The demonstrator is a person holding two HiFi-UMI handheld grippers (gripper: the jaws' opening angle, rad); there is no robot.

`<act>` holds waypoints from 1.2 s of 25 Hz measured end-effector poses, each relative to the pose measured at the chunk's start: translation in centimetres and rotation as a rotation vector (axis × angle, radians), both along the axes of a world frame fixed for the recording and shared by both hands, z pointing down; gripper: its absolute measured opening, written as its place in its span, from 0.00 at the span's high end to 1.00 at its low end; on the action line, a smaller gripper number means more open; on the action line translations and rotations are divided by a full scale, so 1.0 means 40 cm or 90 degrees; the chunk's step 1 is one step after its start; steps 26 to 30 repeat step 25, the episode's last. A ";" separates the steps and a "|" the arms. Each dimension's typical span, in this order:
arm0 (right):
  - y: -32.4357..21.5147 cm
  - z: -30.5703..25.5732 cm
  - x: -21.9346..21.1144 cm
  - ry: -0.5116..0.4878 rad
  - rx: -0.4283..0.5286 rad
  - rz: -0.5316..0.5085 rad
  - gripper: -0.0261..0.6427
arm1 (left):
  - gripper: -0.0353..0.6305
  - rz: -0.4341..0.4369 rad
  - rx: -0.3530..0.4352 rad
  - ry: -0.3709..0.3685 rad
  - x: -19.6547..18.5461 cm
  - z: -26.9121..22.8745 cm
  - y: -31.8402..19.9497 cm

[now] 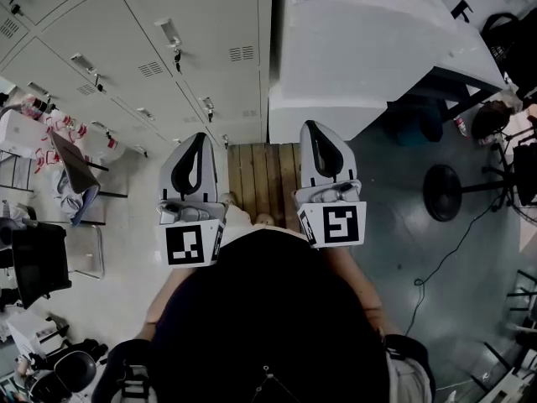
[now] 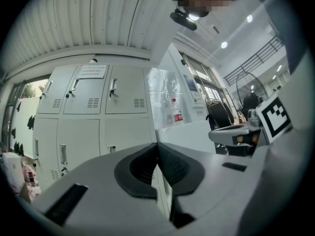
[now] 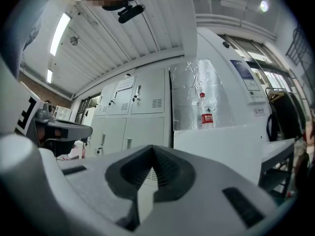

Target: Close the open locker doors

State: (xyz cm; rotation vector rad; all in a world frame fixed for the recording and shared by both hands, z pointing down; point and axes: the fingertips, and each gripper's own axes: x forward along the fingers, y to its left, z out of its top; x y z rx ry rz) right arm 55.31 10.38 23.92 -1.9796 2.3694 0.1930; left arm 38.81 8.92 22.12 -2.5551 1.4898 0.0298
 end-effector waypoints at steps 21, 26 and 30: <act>-0.002 0.011 -0.018 0.010 -0.001 -0.018 0.96 | 0.94 0.016 -0.012 -0.008 0.008 0.016 0.001; 0.000 0.011 -0.011 0.013 0.005 -0.020 0.96 | 0.94 0.017 -0.012 -0.009 0.017 0.018 0.005; 0.000 0.011 -0.011 0.013 0.005 -0.020 0.96 | 0.94 0.017 -0.012 -0.009 0.017 0.018 0.005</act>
